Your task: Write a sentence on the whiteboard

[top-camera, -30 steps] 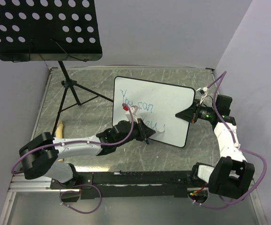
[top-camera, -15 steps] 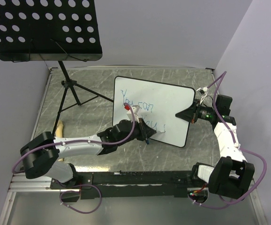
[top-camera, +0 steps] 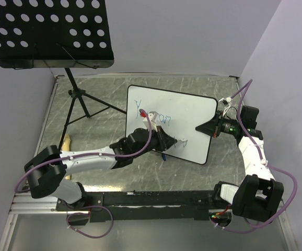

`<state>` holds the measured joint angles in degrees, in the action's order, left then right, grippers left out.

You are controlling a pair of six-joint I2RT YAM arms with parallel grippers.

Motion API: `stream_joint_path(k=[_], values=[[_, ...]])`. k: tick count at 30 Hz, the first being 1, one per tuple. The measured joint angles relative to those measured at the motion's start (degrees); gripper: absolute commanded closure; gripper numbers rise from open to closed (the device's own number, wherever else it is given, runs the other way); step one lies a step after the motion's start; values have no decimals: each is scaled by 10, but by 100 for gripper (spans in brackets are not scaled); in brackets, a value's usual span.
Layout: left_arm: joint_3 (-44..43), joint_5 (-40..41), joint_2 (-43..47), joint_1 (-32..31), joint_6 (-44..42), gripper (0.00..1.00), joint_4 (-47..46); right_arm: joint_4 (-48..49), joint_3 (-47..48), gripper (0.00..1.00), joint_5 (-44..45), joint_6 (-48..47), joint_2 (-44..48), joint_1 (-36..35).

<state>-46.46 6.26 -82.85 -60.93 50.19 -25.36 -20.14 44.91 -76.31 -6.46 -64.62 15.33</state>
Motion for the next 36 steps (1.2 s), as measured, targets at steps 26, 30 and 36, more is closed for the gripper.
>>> stream_joint_path(k=[26, 30, 36], values=[[20, -40, -3, 2, 12, 99, 12, 0, 0, 100, 0, 0, 0, 0], [22, -48, -4, 2, 16, 99, 14, 0, 0, 100, 0, 0, 0, 0], [21, -51, -7, 2, 16, 99, 14, 0, 0, 100, 0, 0, 0, 0]])
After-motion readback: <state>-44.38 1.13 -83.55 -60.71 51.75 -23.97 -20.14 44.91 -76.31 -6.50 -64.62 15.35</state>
